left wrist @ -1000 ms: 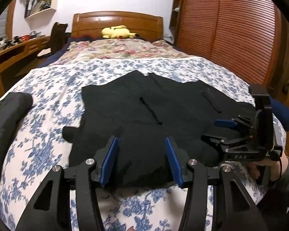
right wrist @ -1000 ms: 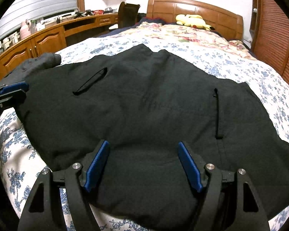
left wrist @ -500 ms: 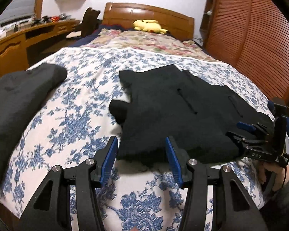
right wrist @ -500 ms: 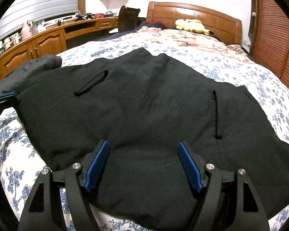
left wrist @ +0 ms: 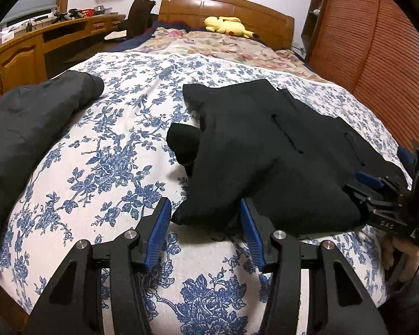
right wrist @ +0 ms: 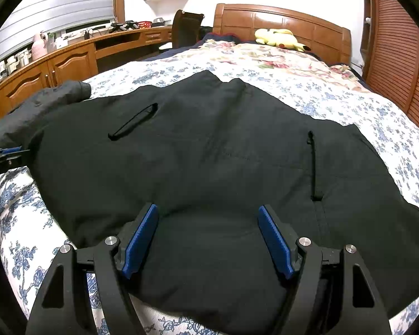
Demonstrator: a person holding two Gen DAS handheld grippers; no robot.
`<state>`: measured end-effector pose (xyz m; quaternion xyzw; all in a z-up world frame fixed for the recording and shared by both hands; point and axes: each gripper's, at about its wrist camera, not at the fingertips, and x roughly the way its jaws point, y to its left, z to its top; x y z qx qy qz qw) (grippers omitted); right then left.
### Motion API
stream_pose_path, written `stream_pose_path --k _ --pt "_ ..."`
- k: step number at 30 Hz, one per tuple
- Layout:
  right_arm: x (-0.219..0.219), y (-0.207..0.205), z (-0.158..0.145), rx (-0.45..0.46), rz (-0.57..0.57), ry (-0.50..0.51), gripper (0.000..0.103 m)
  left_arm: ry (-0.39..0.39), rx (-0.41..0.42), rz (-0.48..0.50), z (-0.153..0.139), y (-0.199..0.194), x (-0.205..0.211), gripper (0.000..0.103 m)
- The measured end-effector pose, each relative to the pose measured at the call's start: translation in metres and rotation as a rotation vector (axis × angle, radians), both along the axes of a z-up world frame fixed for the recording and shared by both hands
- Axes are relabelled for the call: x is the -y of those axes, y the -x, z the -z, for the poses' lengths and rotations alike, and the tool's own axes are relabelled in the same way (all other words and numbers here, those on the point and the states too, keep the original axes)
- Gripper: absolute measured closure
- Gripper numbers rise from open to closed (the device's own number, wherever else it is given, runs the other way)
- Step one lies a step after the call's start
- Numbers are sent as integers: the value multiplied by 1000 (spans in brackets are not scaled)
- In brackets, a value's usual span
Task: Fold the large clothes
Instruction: 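Grasp the edge of the folded black coat with the left tool, then lift the coat edge with the left tool, fold it over, release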
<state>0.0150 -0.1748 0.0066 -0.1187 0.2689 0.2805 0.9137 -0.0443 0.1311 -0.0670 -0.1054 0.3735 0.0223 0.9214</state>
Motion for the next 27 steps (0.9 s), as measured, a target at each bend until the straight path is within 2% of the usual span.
stream_pose_path --k 2,4,7,8,9,14,17,21,27 --pt "0 0 0 0 1 0 27 -8 -3 2 1 1 1 52" --pt "0 0 0 0 0 -2 27 -4 -8 12 -1 0 2 58" --pt "0 0 0 -1 -2 -4 27 15 -8 27 -8 -1 2 76" --pt "0 0 0 -1 -3 -4 27 19 -7 34 -11 -1 3 86" --pt "0 0 0 -3 -3 -5 27 21 -3 46 -17 -2 5 90" --pt "7 -1 -3 -21 -17 -43 27 -77 71 72 -60 -4 32 93" --pt "32 0 -16 -39 -83 -168 27 -95 133 108 -93 -8 52 94" --pt "68 3 -33 31 -33 -146 27 -138 200 179 -128 -19 90 94" --pt "130 13 -45 52 57 -186 27 -157 235 317 -147 -34 159 96"
